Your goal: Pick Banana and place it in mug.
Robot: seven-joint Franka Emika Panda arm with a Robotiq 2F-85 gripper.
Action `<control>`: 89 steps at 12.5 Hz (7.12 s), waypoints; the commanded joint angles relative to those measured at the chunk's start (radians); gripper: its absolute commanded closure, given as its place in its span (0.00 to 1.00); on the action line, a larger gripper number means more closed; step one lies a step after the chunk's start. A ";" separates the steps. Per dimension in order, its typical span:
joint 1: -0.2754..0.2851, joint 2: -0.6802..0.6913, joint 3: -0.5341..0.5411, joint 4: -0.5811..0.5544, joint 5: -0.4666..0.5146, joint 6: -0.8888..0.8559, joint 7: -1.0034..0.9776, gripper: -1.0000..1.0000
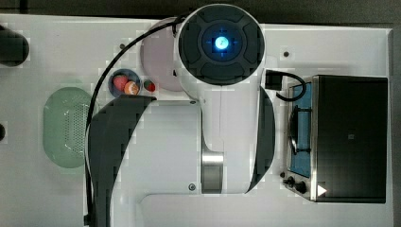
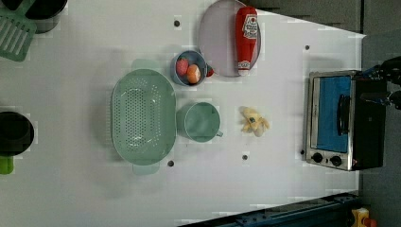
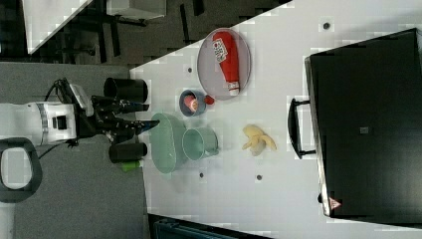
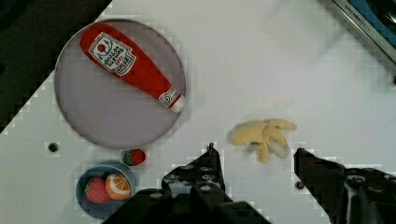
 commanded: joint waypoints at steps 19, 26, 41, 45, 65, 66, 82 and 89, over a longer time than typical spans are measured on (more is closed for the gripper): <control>-0.013 0.146 -0.050 -0.622 0.006 0.711 -0.570 0.00; -0.012 0.377 -0.017 -0.625 0.014 0.910 -0.569 0.00; -0.015 -0.008 -0.014 -0.490 0.014 0.425 -0.567 0.68; 0.006 -0.170 0.046 -0.361 0.015 0.191 -0.547 0.68; 0.044 0.129 0.414 -0.580 0.089 0.710 0.226 0.04; 0.043 0.124 0.411 -0.573 0.089 0.716 0.226 0.00; 0.004 -0.210 -0.017 -0.120 -0.017 -0.130 0.039 0.00; 0.004 -0.207 -0.048 -0.102 -0.026 -0.176 0.040 0.00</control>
